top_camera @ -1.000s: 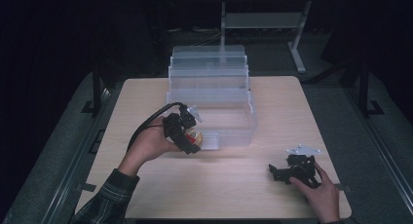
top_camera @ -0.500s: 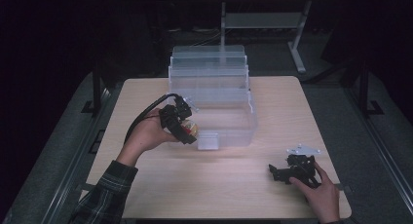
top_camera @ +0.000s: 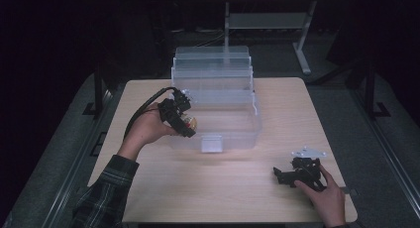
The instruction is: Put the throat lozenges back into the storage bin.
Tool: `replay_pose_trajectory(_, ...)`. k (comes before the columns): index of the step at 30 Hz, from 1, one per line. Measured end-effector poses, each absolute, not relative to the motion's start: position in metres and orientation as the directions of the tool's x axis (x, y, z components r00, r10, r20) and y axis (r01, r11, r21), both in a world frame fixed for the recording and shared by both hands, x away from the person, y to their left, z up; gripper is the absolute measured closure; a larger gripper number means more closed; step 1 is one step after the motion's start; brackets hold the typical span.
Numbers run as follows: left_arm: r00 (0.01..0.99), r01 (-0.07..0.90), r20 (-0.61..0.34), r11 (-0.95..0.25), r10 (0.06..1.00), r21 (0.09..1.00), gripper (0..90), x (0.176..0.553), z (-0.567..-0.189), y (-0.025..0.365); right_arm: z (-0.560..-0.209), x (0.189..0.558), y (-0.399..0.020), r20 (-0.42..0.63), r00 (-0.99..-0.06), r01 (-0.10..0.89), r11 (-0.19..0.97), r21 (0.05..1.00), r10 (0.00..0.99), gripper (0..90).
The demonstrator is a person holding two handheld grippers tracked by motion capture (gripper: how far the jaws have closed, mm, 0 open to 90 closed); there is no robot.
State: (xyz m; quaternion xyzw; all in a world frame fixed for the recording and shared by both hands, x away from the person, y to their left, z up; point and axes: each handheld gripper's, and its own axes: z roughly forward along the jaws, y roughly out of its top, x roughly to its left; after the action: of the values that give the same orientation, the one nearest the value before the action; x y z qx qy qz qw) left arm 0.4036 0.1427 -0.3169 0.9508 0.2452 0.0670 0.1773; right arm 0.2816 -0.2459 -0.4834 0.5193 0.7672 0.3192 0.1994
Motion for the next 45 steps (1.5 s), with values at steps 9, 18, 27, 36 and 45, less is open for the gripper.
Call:
replay_pose_trajectory(9, 0.855, 0.464, 0.058, -0.809, 0.516, 0.360, 19.6, 0.415, -0.317, 0.150, -0.483, 0.281, -0.246, 0.027, -0.380, 0.671, 0.255, 0.696, 0.925, 0.0)
replay_pose_trajectory(18, 0.837, 0.483, 0.073, -0.796, 0.542, 0.364, 19.6, 0.423, -0.318, 0.156, -0.483, 0.282, -0.246, 0.026, -0.381, 0.670, 0.257, 0.697, 0.924, 0.0)
replay_pose_trajectory(27, 0.830, 0.495, 0.084, -0.798, 0.551, 0.344, 19.6, 0.433, -0.325, 0.160, -0.484, 0.282, -0.246, 0.026, -0.380, 0.670, 0.256, 0.697, 0.924, 0.0)
replay_pose_trajectory(36, 0.830, 0.497, 0.092, -0.805, 0.550, 0.326, 19.6, 0.441, -0.334, 0.161, -0.484, 0.282, -0.246, 0.026, -0.381, 0.670, 0.256, 0.697, 0.924, 0.0)
replay_pose_trajectory(45, 0.839, 0.489, 0.098, -0.820, 0.535, 0.296, 19.5, 0.447, -0.345, 0.159, -0.484, 0.282, -0.246, 0.026, -0.380, 0.670, 0.256, 0.697, 0.924, 0.0)
